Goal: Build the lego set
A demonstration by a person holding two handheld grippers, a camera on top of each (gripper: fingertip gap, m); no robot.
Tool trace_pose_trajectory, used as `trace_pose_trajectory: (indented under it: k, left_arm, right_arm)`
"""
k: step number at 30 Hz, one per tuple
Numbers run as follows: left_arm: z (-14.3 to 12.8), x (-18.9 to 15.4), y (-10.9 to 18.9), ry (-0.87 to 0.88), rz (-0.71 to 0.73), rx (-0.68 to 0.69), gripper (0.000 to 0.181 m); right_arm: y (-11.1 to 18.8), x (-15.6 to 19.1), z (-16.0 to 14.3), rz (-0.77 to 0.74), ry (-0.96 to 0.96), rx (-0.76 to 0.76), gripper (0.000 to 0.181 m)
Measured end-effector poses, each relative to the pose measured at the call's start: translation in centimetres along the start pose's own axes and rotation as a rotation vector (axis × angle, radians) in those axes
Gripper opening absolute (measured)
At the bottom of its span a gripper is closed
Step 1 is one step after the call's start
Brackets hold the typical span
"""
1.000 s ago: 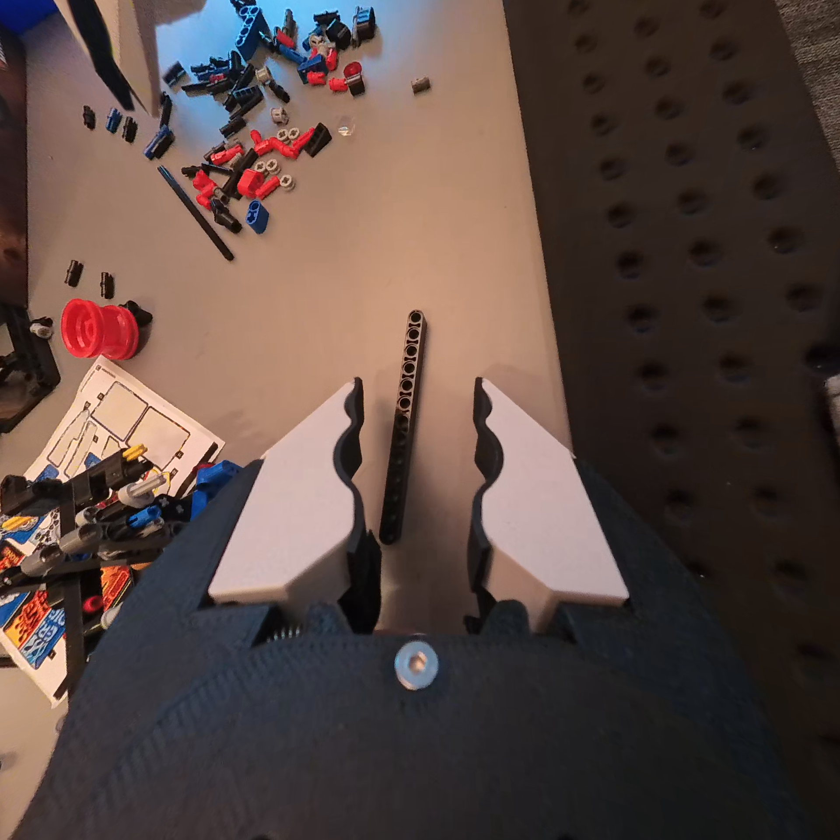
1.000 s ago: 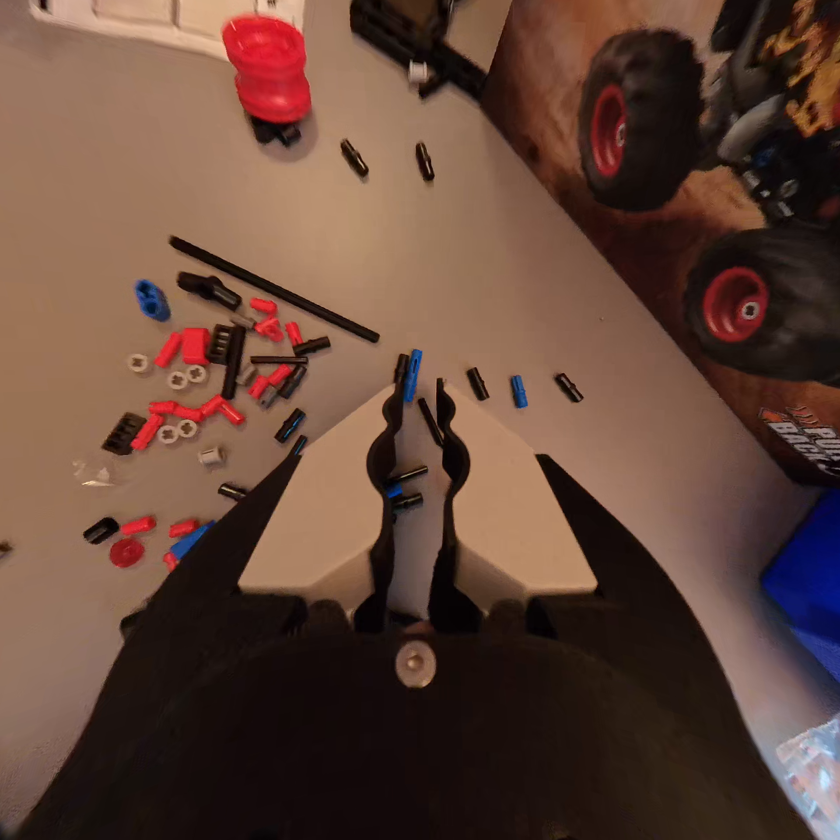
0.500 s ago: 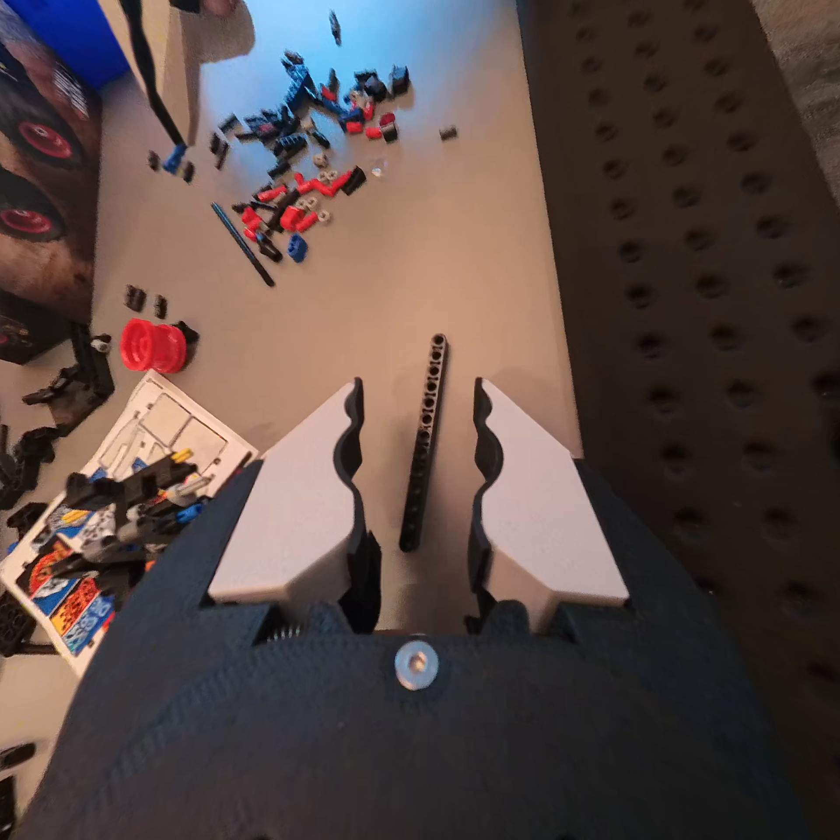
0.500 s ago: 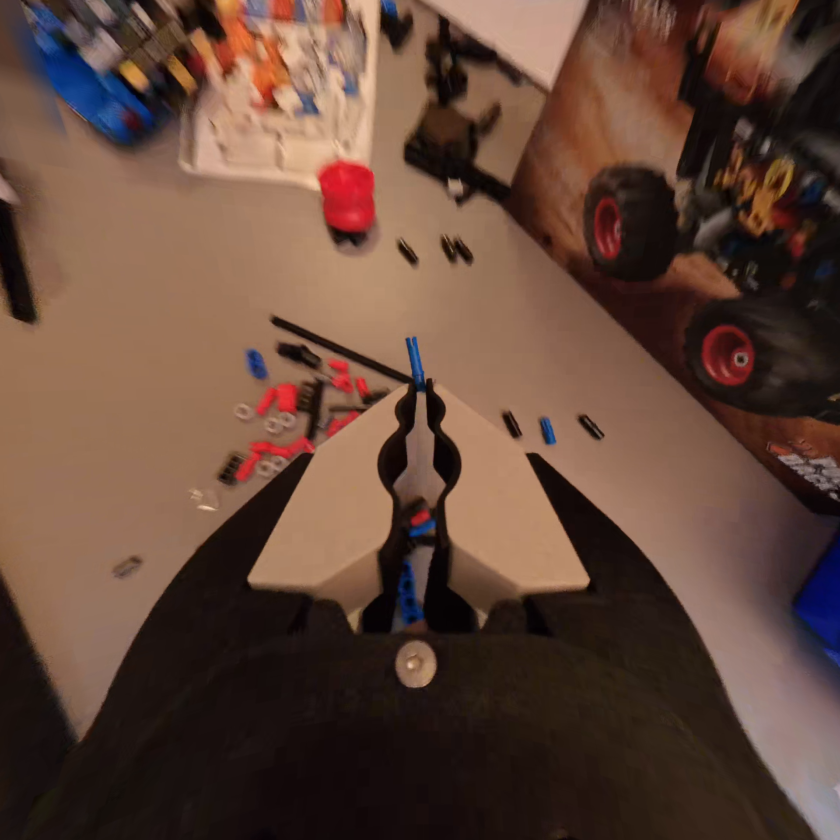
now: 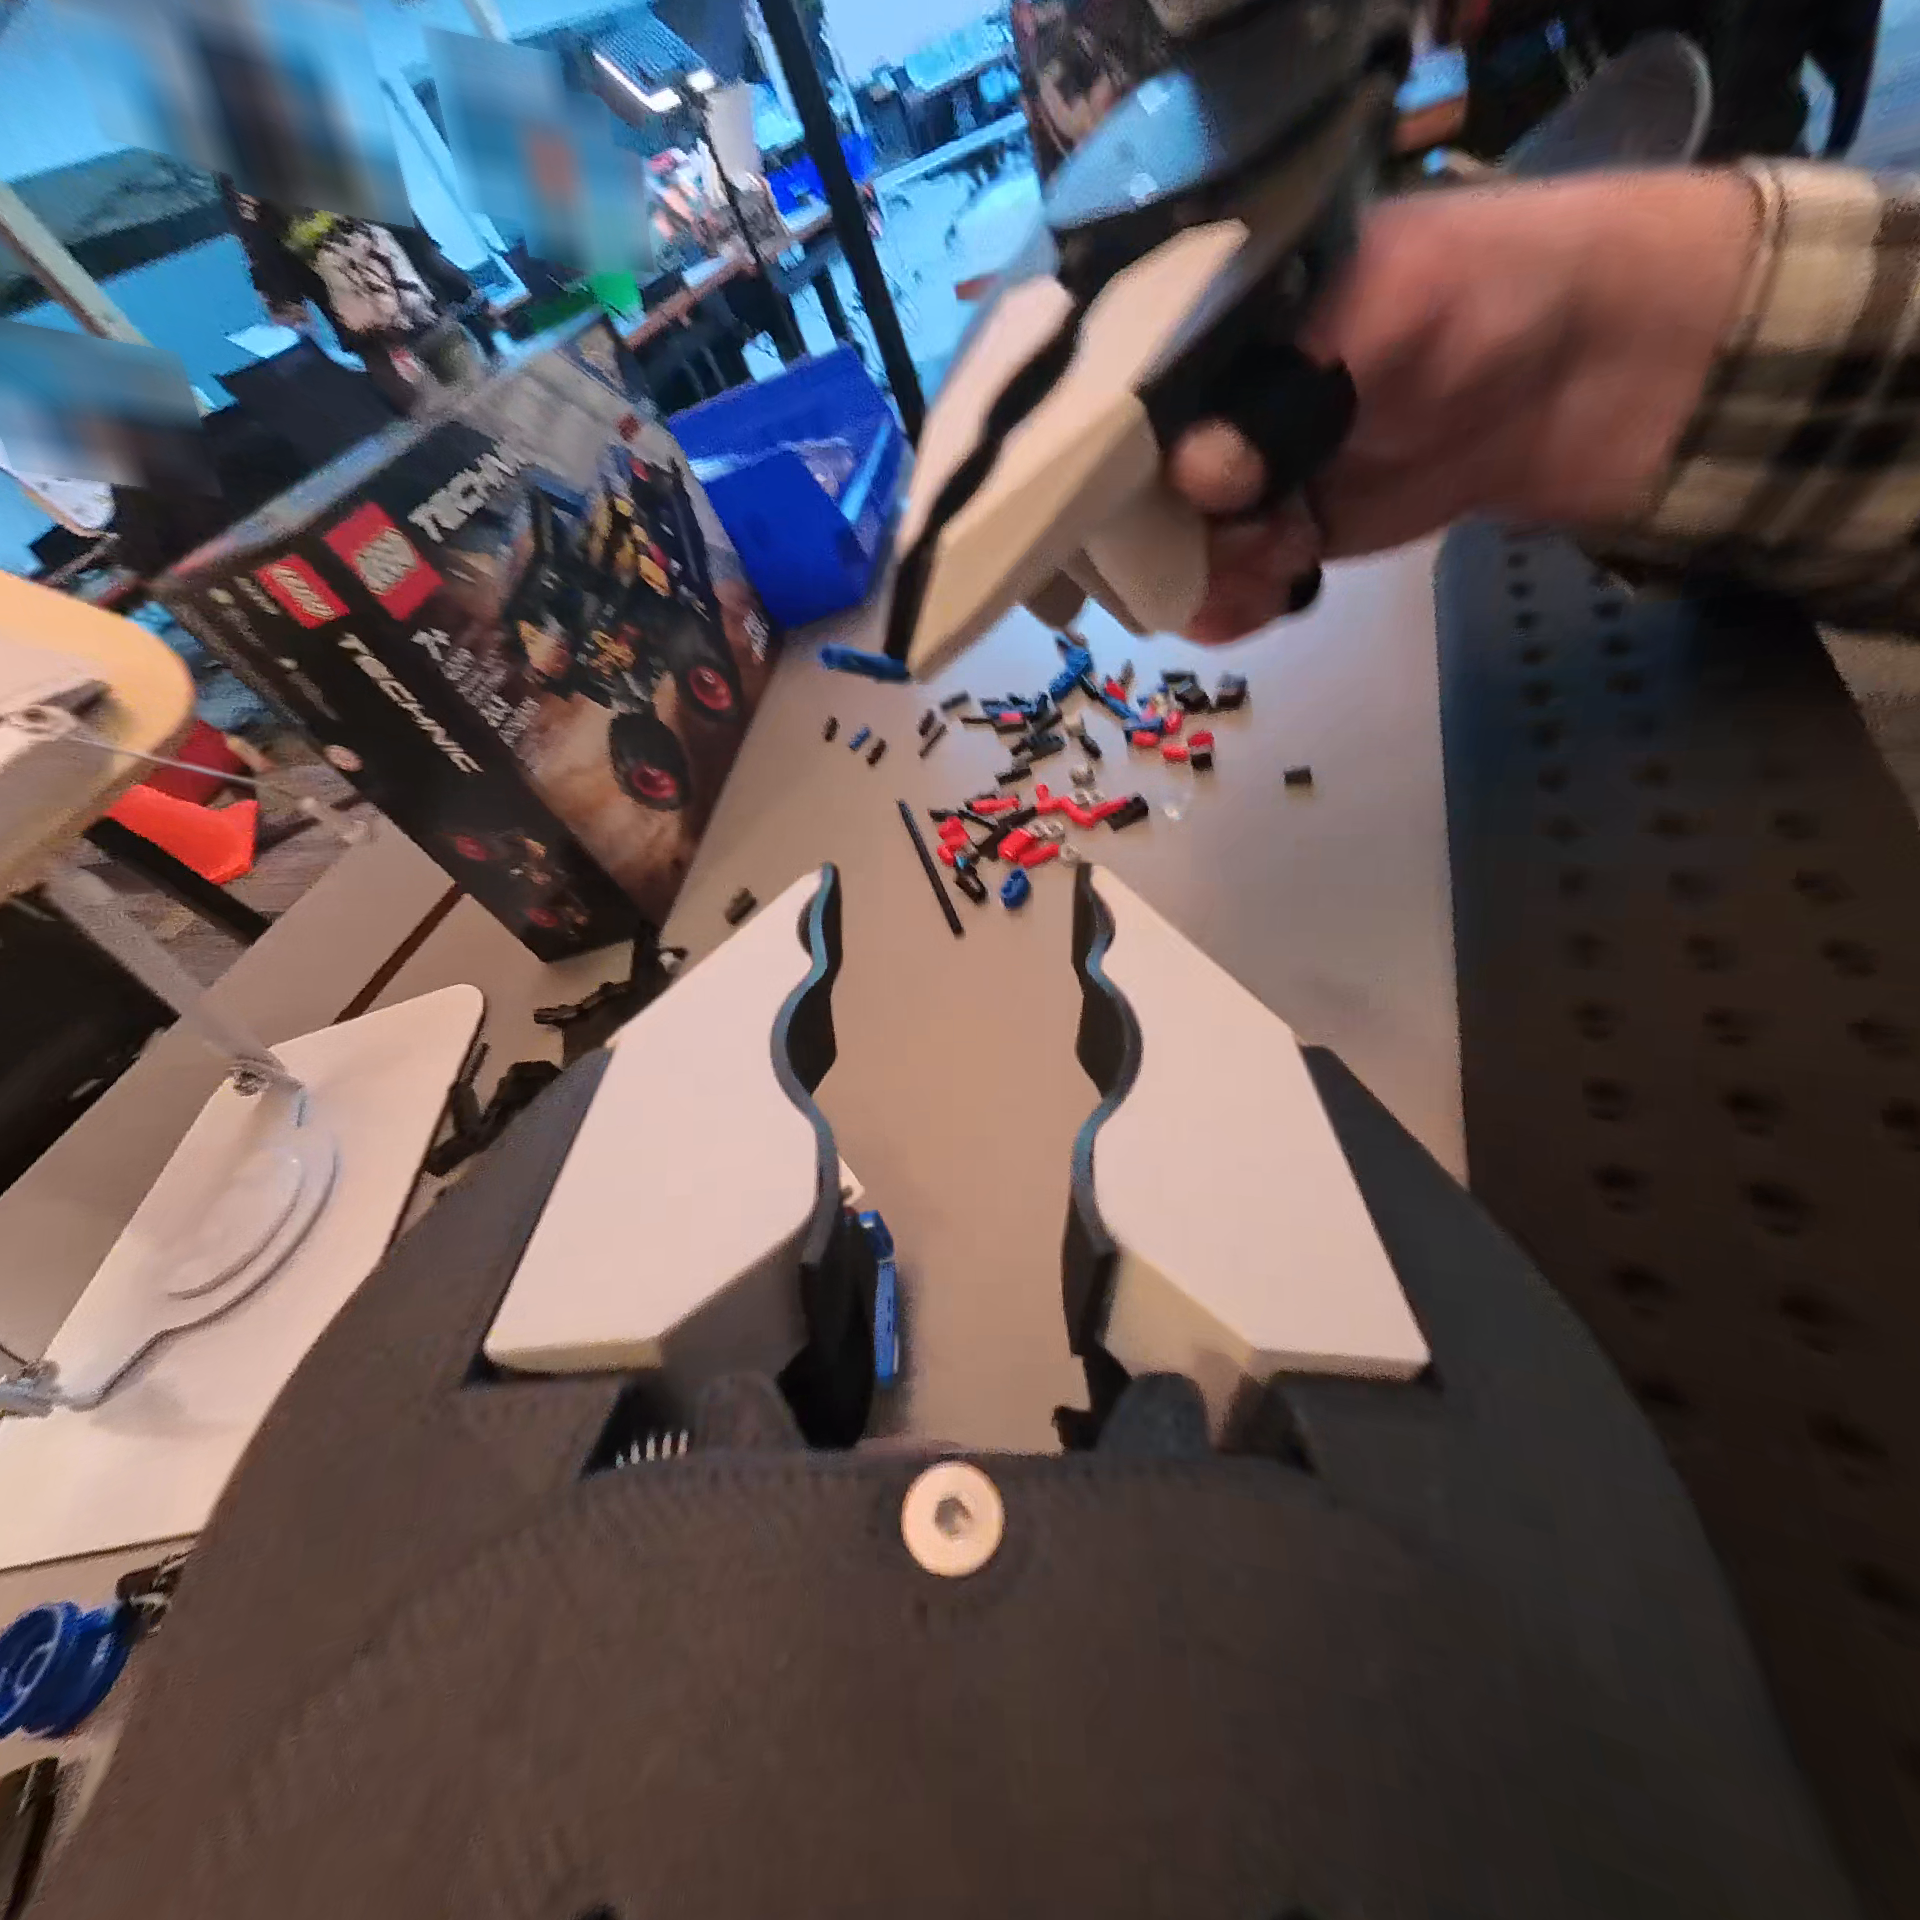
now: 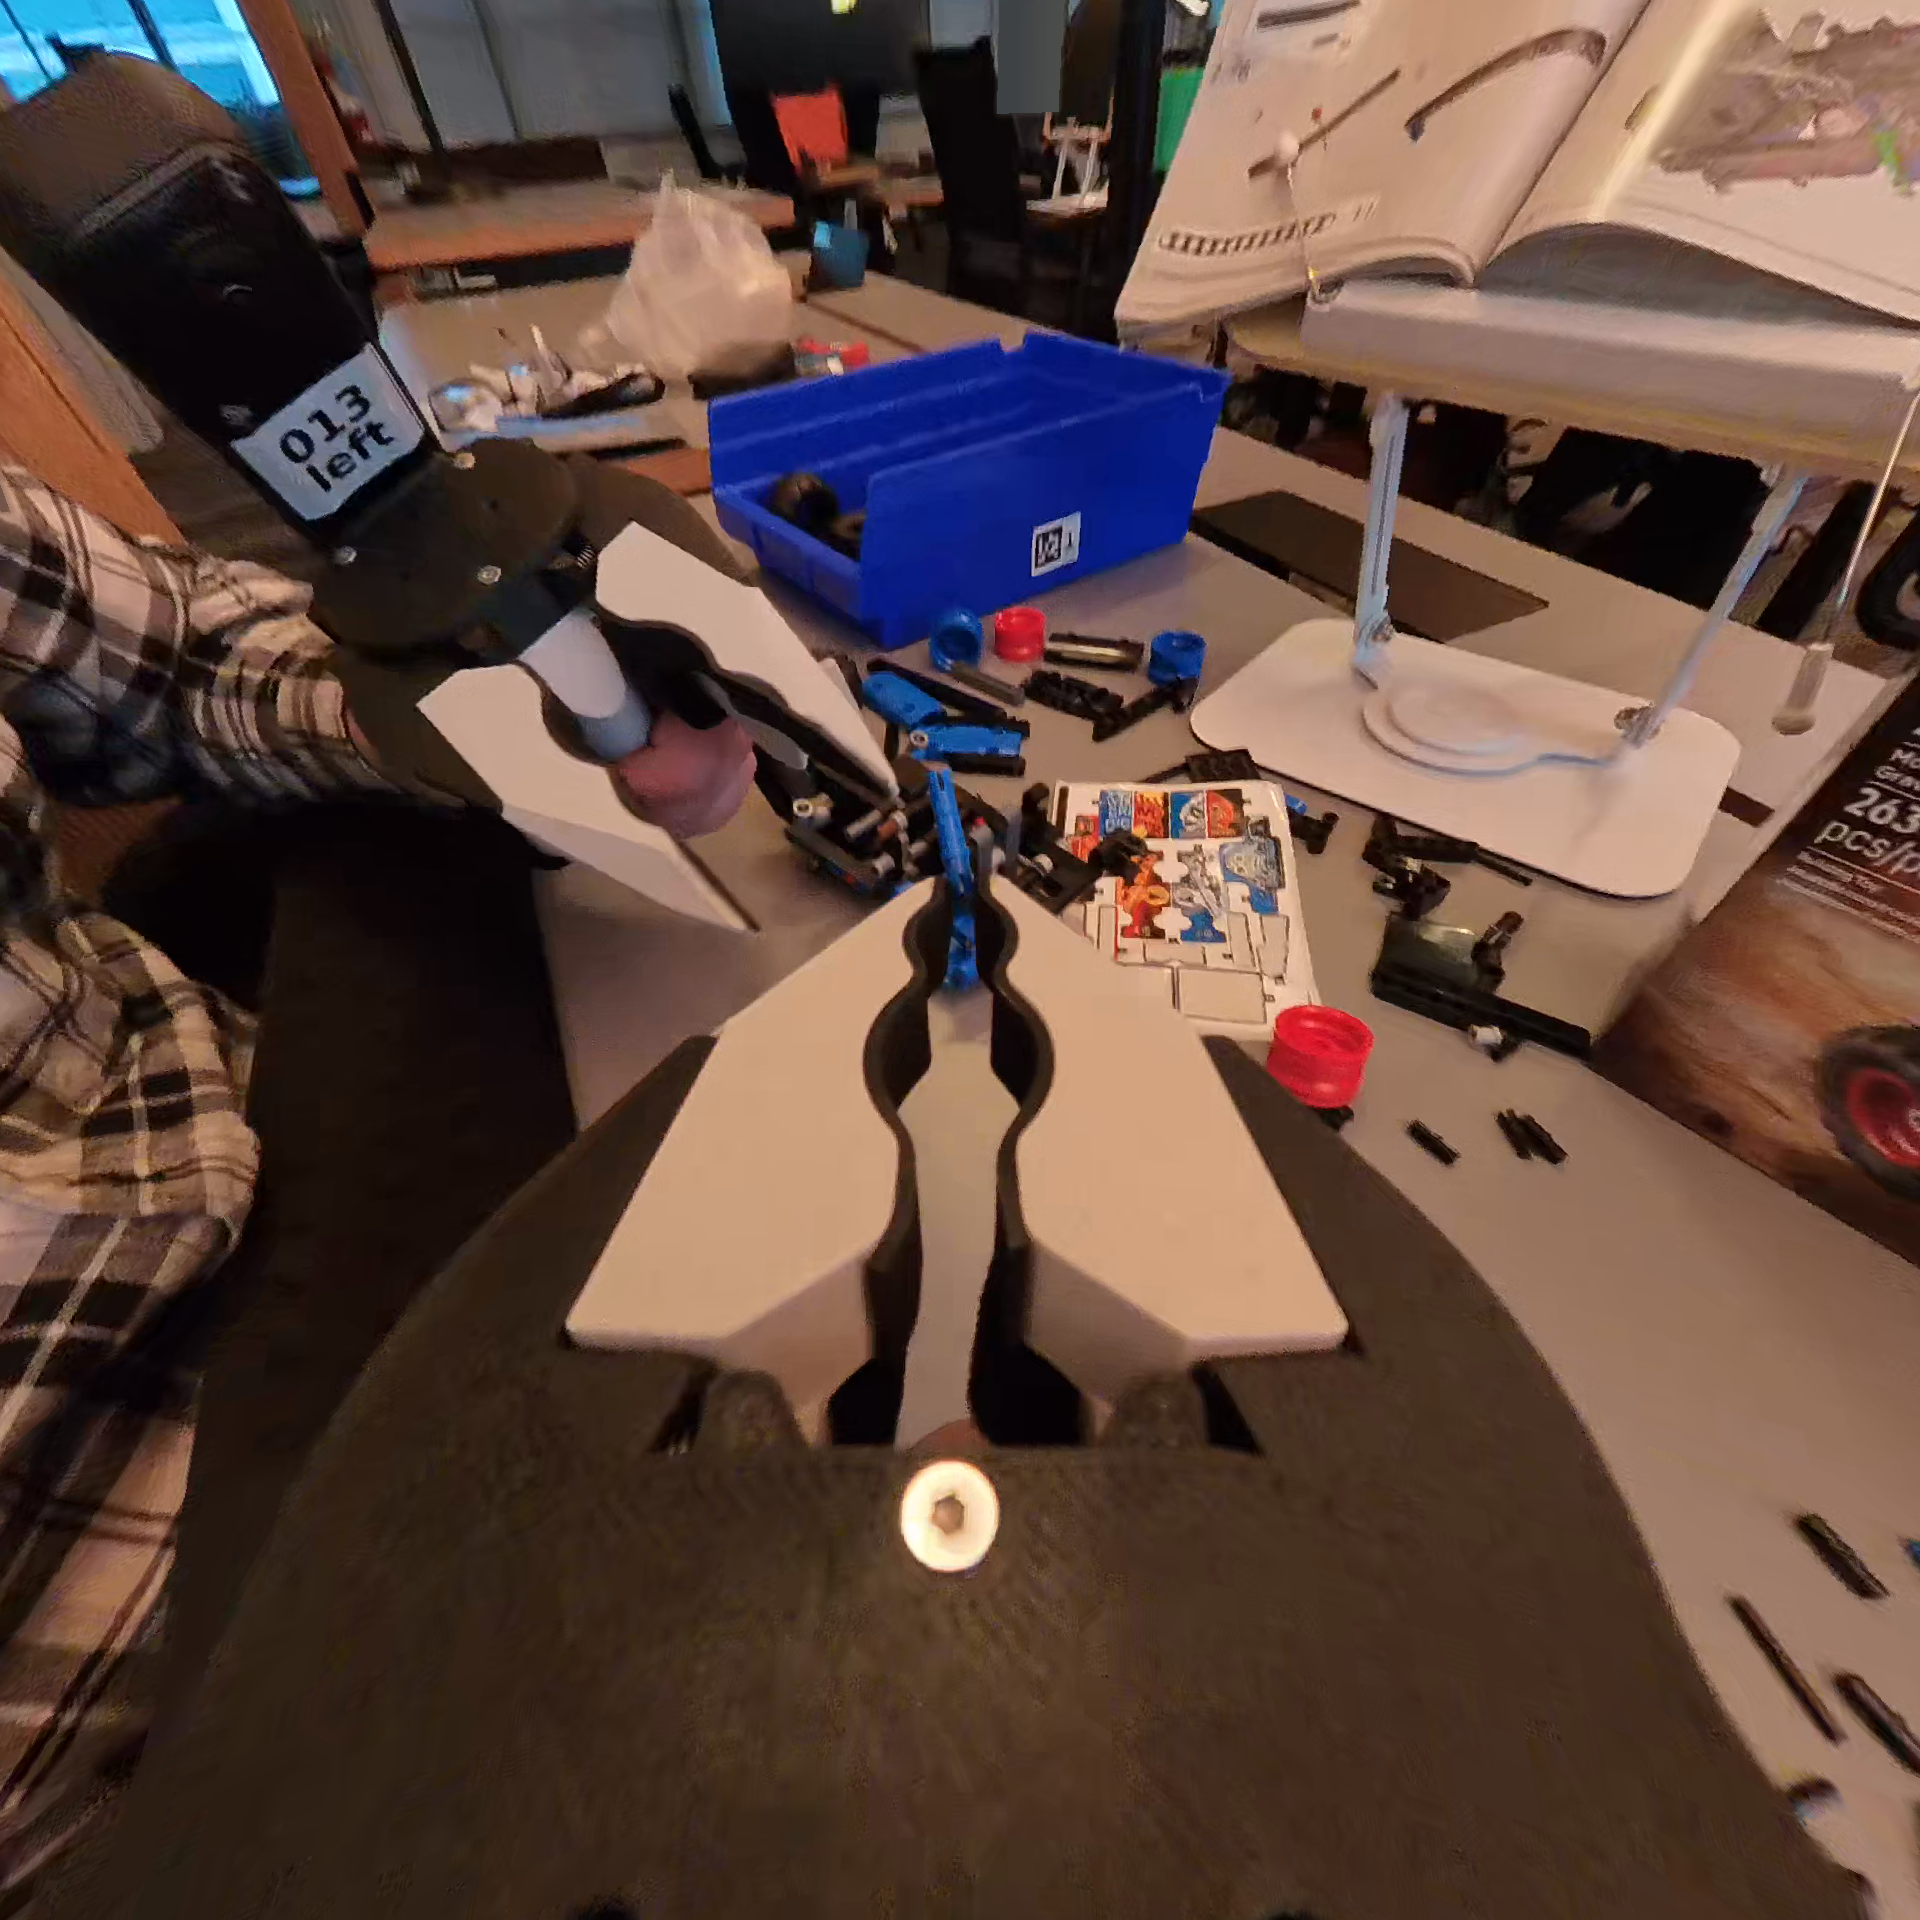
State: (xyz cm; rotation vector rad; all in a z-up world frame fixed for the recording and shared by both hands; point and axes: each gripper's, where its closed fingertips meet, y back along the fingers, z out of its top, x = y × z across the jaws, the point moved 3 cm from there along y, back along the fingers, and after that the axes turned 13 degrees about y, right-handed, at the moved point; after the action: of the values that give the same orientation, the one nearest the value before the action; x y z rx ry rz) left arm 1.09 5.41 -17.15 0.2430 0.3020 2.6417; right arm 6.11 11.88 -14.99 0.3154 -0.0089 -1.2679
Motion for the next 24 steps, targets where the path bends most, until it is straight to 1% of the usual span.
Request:
trace_pose_trajectory:
  k: [5, 7, 10, 13, 15, 19, 21, 24]
  left_arm:
    - [1.7, 1.4, 1.0, 0.124, 0.015, -0.11, 0.034]
    - [1.7, 1.8, 1.1, 0.163, 0.009, -0.123, 0.032]
    - [1.8, 2.1, 1.3, 0.175, 0.009, -0.151, 0.029]
    - [2.3, 1.8, 1.6, 0.148, 0.0, -0.19, 0.021]
    - [2.3, 1.6, 1.5, 0.144, -0.01, -0.183, 0.019]
    - [2.5, 1.2, 1.6, 0.17, -0.06, -0.207, 0.017]
    - [2.6, 1.3, 1.6, 0.171, -0.063, -0.21, 0.008]
    - [2.5, 1.3, 1.6, 0.188, -0.082, -0.209, 0.004]
  right_arm:
    - [-0.9, 1.2, 1.0, -0.007, -0.043, -0.1, 0.002]
    - [-1.2, 1.6, 1.3, 0.006, -0.07, -0.132, 0.002]
    - [-1.8, 2.1, 1.8, 0.028, -0.113, -0.179, 0.001]
    - [-2.3, 2.4, 1.7, 0.027, -0.105, -0.174, 0.001]
    - [-2.6, 2.5, 1.7, 0.029, -0.099, -0.175, 0.002]
    - [-3.4, 3.1, 1.5, 0.027, -0.047, -0.134, 0.002]
    - [-3.6, 3.3, 1.6, 0.027, -0.031, -0.13, 0.002]
    - [-3.9, 3.4, 1.6, 0.018, -0.005, -0.111, 0.001]
